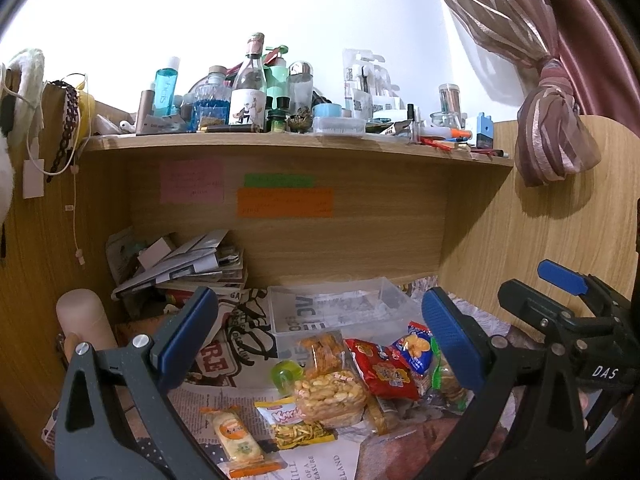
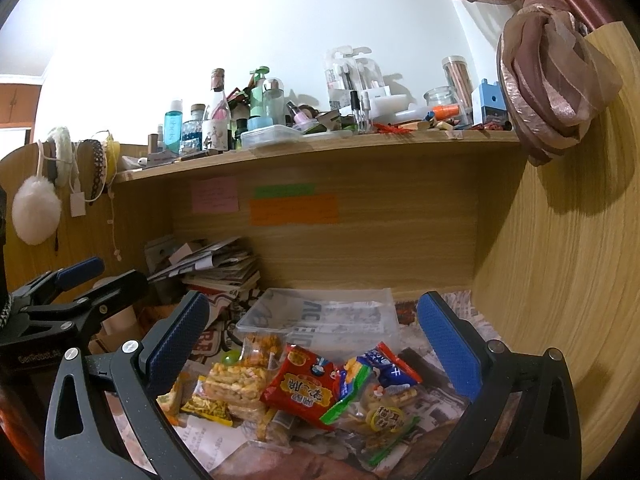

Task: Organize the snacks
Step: 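Move both tools toward the snack pile on the newspaper, then grasp the orange-labelled rice cracker bar with left tool while right tool grasps the cat-ear snack bag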

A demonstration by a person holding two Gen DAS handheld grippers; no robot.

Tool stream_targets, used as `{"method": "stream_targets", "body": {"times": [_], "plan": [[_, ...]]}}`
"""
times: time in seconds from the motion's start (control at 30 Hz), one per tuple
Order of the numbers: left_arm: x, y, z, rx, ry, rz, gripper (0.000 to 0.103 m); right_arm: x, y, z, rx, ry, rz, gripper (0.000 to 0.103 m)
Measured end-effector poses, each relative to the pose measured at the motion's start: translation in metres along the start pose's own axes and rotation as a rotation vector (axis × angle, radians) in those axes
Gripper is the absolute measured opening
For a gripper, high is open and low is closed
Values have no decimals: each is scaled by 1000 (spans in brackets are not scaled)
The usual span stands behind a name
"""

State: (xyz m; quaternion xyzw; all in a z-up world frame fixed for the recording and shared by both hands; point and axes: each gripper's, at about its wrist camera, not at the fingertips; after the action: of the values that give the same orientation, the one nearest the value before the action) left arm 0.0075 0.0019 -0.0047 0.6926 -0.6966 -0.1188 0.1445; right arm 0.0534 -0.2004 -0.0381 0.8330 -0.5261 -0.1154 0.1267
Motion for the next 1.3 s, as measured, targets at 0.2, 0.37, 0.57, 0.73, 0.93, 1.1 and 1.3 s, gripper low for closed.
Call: {"method": "stream_targets", "body": {"times": [0.2,0.37,0.57,0.73,0.93,1.1,1.3], "plan": [[-3,-5,2,-32,12,3,103,2,-5,1,-17,4,-14,103],[-7,-12,5,-48,14,0,103,3,-13,5,-31,14,-12,103],[-23,-28,18,-105,18,-16,103,12,-27,13,-77,3,2,103],[-46,-43,35,-152,51,-44,103,31,-42,24,-146,-36,15,96],[-73,-64,58,-236,127,-64,89,48,-63,42,-251,-60,38,90],[-88,-81,80,-350,127,-104,78,54,-76,59,-323,-56,49,89],[-95,-105,109,-460,157,-108,73,62,-92,78,-409,-53,58,89]]}}
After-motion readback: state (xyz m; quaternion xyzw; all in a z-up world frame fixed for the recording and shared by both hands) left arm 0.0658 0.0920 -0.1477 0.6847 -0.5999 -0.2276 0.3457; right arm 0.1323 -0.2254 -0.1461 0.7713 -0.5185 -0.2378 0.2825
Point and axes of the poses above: each gripper's, at about its wrist camera, not at the fingertips, and y roughly against the way its jaws point, x to its right, z to its underside, and after that the axes turned 11 degrees about -x, right-handed
